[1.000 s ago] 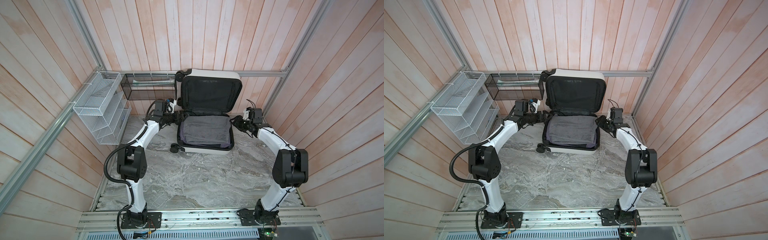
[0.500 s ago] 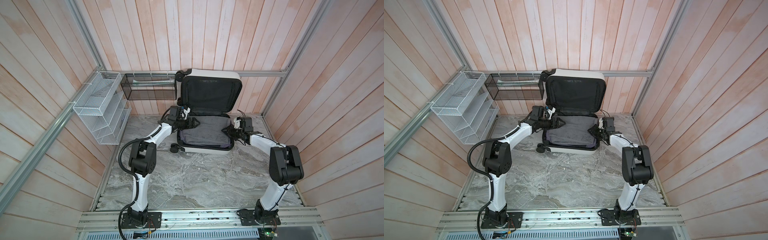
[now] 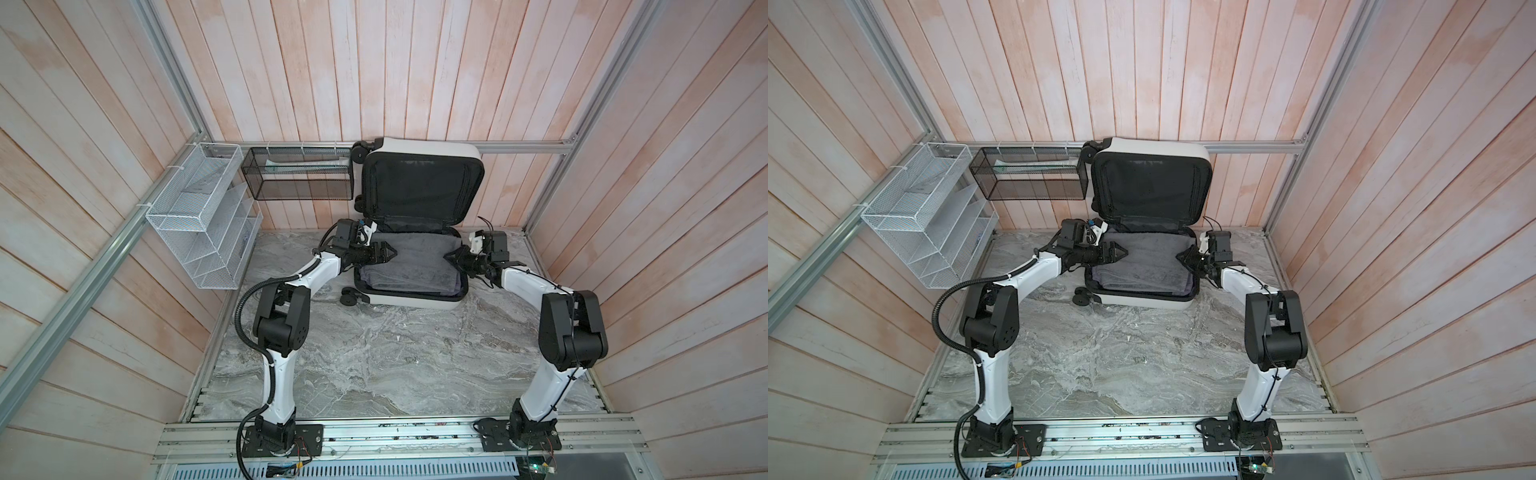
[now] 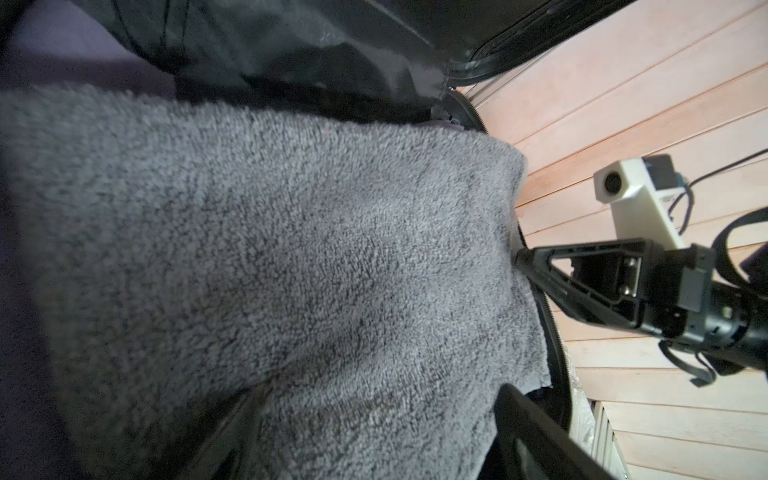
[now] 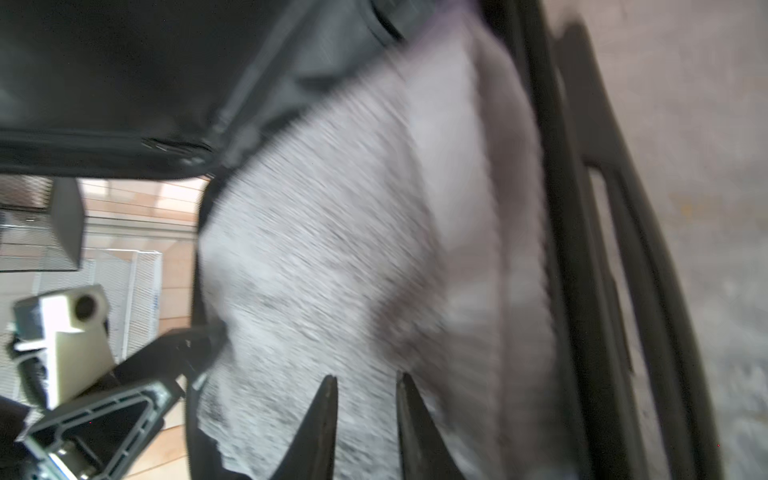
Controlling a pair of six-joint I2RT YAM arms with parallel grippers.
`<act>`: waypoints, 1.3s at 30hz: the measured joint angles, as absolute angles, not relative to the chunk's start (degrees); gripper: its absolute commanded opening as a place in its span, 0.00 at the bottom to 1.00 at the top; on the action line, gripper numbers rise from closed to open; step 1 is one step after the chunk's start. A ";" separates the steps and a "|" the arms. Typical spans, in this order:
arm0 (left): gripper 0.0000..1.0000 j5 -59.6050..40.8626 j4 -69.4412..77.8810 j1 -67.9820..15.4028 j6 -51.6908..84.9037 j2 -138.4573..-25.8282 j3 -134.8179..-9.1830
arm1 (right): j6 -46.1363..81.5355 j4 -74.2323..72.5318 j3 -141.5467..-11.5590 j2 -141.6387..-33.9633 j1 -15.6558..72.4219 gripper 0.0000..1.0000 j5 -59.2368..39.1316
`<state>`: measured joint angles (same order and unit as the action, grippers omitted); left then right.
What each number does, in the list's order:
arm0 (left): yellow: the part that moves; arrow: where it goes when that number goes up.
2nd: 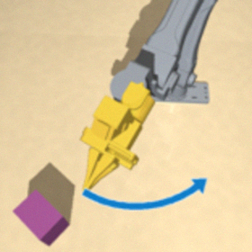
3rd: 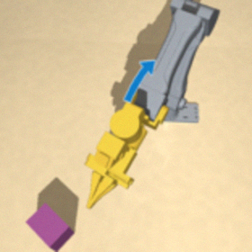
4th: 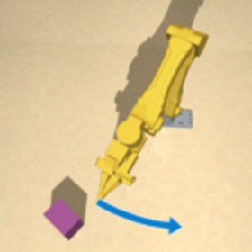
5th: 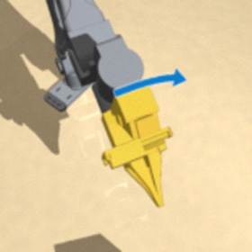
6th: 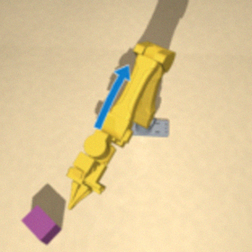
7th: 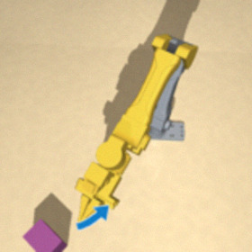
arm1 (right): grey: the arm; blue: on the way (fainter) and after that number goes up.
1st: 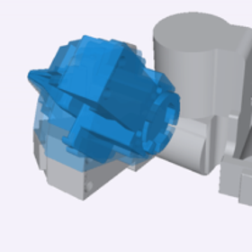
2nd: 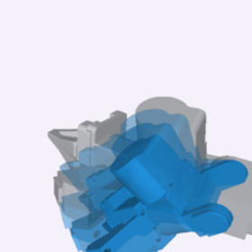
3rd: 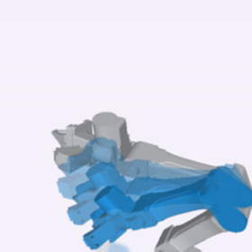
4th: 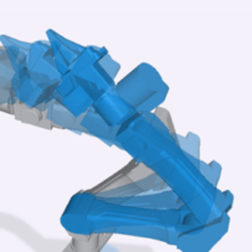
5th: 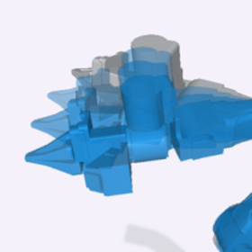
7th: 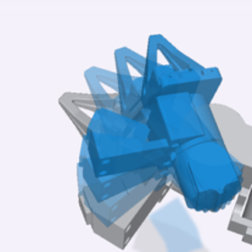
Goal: Pack the luggage
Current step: 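Lower the grey towel onto the black T-shirt inside the suitcase with both grippers, then release the grey towel and press its edges flat with both grippers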
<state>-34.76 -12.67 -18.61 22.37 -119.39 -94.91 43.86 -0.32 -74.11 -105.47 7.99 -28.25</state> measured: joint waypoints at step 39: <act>0.91 -38.89 0.25 -20.27 28.12 -111.07 -75.83 | 43.05 -0.19 -110.61 -135.37 12.60 0.34 -37.21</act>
<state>-38.89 0.25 -20.27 28.12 -111.07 -75.83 43.05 -0.19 -110.61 -135.37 12.60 -37.21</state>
